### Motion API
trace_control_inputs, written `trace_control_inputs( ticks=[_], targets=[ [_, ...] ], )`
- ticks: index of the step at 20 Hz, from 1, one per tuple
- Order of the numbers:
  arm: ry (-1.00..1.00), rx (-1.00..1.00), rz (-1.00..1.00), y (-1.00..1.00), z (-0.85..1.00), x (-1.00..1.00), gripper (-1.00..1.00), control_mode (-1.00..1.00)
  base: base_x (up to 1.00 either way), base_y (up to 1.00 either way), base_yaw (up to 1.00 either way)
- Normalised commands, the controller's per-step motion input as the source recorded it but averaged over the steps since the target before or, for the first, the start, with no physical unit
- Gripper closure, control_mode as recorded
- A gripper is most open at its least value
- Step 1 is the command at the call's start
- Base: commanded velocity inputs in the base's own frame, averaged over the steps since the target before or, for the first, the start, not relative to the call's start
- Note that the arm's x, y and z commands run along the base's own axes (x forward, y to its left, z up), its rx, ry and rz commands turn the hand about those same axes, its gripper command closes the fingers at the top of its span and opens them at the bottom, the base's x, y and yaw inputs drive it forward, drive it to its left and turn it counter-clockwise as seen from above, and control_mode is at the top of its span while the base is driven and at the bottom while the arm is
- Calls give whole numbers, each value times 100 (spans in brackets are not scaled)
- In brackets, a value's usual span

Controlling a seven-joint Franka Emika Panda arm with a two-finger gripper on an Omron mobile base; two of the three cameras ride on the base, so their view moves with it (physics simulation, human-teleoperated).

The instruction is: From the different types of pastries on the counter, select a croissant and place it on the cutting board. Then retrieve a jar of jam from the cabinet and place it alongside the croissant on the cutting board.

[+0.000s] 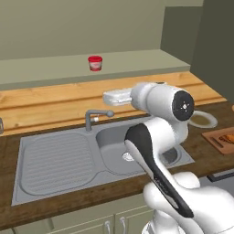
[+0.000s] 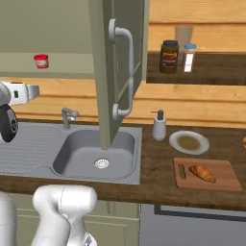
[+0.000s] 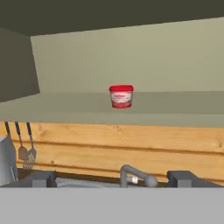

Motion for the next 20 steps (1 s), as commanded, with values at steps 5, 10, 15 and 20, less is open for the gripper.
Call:
trace_control_inputs(
  ticks=[5,10,15,20],
  targets=[
    [1,17,-6,0,100,-14,-100,-100,0,0,0],
    [6,-3,-6,8,39,12,-100,-100,0,0,0],
    [3,-9,0,5,0,23,-100,-100,0,0,0],
    [14,-6,2,0,-1,32,-100,-100,0,0,0]
  ],
)
